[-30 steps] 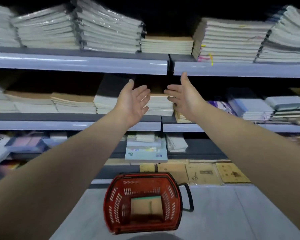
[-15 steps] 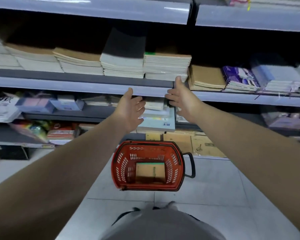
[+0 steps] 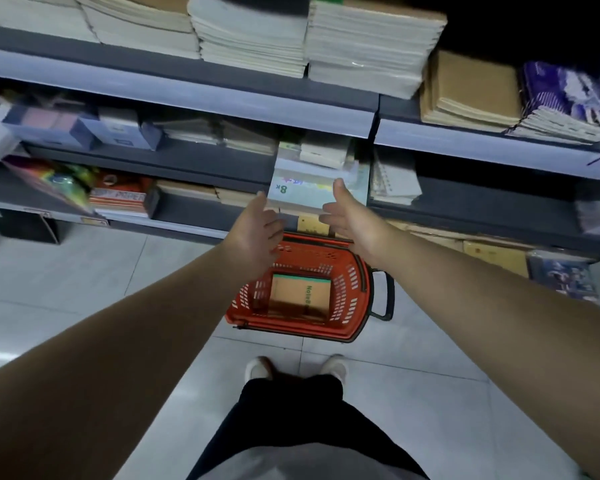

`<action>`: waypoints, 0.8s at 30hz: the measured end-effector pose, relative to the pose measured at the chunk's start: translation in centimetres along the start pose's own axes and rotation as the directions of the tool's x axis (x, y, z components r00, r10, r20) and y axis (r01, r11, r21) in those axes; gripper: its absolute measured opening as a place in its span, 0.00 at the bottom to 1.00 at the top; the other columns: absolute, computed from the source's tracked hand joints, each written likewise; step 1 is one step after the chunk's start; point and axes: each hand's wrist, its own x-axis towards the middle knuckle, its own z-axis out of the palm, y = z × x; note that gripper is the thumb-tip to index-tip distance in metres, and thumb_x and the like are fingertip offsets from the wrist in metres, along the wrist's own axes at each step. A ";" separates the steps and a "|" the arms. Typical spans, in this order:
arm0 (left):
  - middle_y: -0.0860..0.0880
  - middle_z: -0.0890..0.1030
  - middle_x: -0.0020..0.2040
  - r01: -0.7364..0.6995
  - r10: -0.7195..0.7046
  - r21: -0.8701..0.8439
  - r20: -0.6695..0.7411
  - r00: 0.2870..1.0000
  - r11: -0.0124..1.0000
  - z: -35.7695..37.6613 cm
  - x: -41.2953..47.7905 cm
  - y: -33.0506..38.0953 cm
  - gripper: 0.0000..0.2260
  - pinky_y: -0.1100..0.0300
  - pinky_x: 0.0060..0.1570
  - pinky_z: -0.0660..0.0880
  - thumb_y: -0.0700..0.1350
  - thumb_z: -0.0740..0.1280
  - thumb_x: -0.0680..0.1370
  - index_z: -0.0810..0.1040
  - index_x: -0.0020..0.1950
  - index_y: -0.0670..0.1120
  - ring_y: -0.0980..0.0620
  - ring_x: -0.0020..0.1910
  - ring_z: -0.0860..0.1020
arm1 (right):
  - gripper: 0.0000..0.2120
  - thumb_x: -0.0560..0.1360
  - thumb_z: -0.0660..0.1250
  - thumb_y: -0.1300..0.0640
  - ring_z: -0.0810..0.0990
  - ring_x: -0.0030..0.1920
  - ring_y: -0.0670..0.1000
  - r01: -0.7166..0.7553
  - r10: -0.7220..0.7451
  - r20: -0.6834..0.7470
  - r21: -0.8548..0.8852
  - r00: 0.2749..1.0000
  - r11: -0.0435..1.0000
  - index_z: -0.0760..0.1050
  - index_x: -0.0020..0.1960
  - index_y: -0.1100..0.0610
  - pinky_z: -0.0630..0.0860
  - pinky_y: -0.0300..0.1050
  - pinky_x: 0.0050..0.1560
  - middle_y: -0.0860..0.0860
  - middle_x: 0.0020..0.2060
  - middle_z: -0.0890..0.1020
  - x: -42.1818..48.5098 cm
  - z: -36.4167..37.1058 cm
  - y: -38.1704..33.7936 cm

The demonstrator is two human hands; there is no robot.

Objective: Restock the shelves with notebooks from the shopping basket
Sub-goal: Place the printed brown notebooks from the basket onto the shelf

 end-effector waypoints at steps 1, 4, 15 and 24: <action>0.43 0.62 0.77 -0.006 0.006 0.006 -0.004 1.000 1.000 0.0 0.6 -0.5 0.32 0.46 0.76 0.55 0.63 0.51 0.81 0.58 0.78 0.42 0.44 0.76 0.60 | 0.40 0.74 0.44 0.26 0.65 0.73 0.54 -0.019 0.019 -0.004 -0.006 1.000 1.000 0.63 0.75 0.50 0.56 0.58 0.74 0.52 0.72 0.69 0.7 0.3 0.7; 0.43 0.61 0.78 -0.006 0.006 0.038 -0.004 1.000 0.999 0.0 2.5 -1.8 0.32 0.47 0.75 0.55 0.63 0.50 0.81 0.58 0.78 0.42 0.44 0.76 0.59 | 0.42 0.72 0.44 0.24 0.66 0.72 0.55 -0.084 0.082 -0.030 -0.043 0.996 0.996 0.62 0.76 0.49 0.57 0.57 0.73 0.53 0.73 0.68 2.9 1.1 2.7; 0.42 0.66 0.75 0.122 -0.122 -0.009 0.033 0.992 0.993 -1.3 9.6 -6.0 0.29 0.43 0.75 0.56 0.62 0.51 0.82 0.61 0.77 0.45 0.43 0.74 0.65 | 0.47 0.66 0.45 0.22 0.67 0.72 0.56 -0.157 0.158 -0.014 0.054 0.987 0.986 0.67 0.73 0.51 0.55 0.58 0.74 0.54 0.71 0.70 14.1 2.1 9.0; 0.45 0.80 0.62 0.173 -0.173 0.031 -0.018 0.985 0.984 -5.3 19.8 -12.4 0.24 0.41 0.70 0.63 0.62 0.55 0.81 0.75 0.66 0.47 0.45 0.63 0.77 | 0.40 0.74 0.43 0.27 0.65 0.73 0.57 -0.134 0.133 0.023 0.038 0.991 0.990 0.62 0.76 0.51 0.54 0.61 0.75 0.55 0.72 0.69 23.8 2.7 15.6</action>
